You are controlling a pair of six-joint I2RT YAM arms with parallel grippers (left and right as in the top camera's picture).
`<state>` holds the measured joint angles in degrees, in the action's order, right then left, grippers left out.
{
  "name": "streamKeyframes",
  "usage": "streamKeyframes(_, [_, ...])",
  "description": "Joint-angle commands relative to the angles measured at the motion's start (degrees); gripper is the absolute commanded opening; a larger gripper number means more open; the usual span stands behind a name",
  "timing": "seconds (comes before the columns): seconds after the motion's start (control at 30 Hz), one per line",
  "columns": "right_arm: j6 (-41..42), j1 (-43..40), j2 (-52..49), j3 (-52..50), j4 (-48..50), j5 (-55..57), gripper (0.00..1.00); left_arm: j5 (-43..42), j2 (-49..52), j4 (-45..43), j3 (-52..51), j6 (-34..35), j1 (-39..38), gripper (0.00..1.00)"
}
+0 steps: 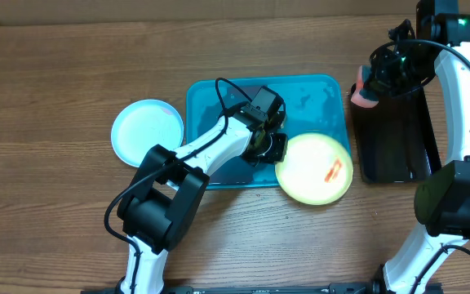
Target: Clean dirty plates on tray and stack at the side
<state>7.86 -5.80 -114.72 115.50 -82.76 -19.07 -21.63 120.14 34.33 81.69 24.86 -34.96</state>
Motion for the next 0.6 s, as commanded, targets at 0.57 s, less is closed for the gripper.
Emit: streamKeyframes(0.57, [-0.4,9.0,0.0,0.3,1.0,2.8,0.04,29.6,-0.2,8.0,3.8,14.2,5.2,0.04])
